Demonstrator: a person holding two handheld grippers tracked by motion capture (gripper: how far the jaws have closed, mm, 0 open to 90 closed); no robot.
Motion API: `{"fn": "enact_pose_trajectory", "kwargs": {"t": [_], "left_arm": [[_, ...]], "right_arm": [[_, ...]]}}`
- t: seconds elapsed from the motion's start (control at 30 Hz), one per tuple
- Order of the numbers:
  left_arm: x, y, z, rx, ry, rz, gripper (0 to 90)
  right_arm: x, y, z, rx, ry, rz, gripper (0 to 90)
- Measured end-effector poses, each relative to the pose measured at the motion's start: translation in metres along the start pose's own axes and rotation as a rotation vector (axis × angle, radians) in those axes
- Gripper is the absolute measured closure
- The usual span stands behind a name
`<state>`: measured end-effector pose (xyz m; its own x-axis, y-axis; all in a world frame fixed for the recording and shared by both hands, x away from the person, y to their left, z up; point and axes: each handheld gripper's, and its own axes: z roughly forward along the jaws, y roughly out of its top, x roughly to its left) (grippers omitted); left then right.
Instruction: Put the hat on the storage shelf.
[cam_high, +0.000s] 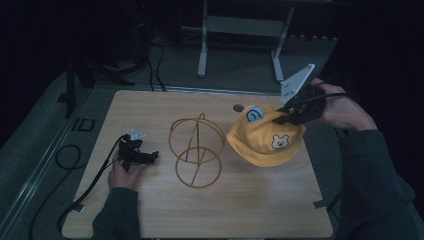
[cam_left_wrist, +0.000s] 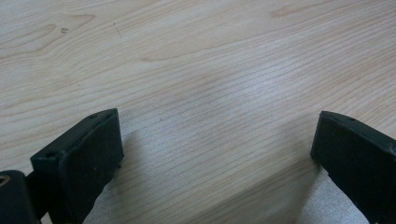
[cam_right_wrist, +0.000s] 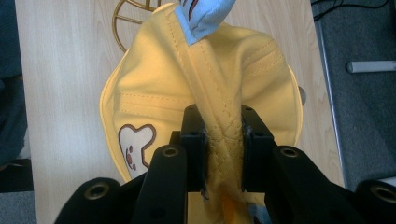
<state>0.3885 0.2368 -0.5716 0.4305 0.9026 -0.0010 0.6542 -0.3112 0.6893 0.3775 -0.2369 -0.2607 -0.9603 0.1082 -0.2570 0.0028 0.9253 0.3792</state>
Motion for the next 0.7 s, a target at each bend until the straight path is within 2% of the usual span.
{"fn": "enact_pose_trajectory", "kwargs": {"t": [0.7], "left_arm": [[0.0, 0.0, 0.0, 0.0, 0.0, 0.0, 2.1]], "right_arm": [[-0.006, 0.003, -0.015, -0.065, -0.014, 0.019, 75.5]]}}
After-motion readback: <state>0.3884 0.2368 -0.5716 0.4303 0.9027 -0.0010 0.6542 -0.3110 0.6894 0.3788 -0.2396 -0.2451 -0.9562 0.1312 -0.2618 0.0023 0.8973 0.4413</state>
